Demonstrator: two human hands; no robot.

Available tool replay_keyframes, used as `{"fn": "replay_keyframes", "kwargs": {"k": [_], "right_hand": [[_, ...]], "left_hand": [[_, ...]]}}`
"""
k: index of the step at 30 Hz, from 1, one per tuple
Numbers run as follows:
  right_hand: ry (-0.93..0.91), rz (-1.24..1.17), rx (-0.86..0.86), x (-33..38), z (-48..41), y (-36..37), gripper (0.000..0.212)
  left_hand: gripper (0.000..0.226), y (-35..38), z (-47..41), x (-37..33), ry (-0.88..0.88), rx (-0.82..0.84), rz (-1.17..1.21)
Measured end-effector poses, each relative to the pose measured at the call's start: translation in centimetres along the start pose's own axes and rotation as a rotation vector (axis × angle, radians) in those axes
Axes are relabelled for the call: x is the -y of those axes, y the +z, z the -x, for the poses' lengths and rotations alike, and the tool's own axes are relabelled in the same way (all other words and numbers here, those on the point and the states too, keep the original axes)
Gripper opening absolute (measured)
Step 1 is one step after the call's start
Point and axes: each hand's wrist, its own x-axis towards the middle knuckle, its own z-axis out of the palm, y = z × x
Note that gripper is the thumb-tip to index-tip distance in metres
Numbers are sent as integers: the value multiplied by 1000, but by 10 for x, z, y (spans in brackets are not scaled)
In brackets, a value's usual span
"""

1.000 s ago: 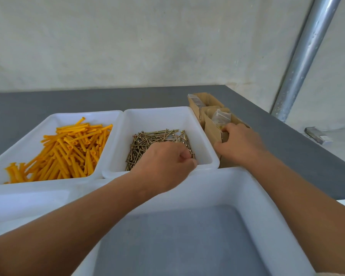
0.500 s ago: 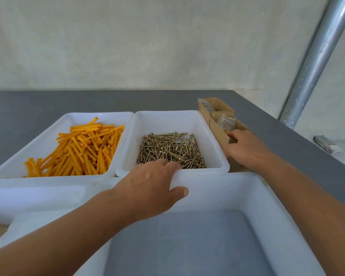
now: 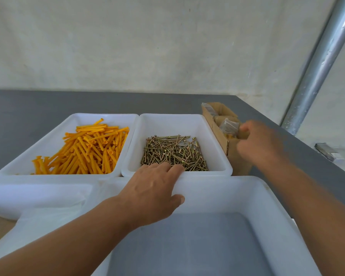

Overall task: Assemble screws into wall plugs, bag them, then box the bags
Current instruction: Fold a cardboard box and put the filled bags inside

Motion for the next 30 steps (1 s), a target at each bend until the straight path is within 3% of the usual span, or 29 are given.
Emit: {"fn": "replay_keyframes", "kwargs": {"k": [2, 4, 8, 12, 26, 30], "right_hand": [[12, -31, -172, -2, -1, -5, 25], [135, -163, -212, -5, -3, -8, 26], [586, -585, 84, -5, -2, -1, 60], [756, -686, 237, -11, 4, 12, 77], [726, -586, 272, -6, 2, 16, 69], [624, -413, 221, -7, 1, 17, 68]], "left_hand": [[54, 1, 0, 1, -1, -4, 0], [54, 2, -1, 2, 2, -13, -2], [53, 3, -1, 4, 4, -24, 1], [52, 4, -1, 4, 4, -29, -3], [49, 3, -3, 3, -3, -24, -35], [51, 1, -2, 2, -1, -13, -44]]}}
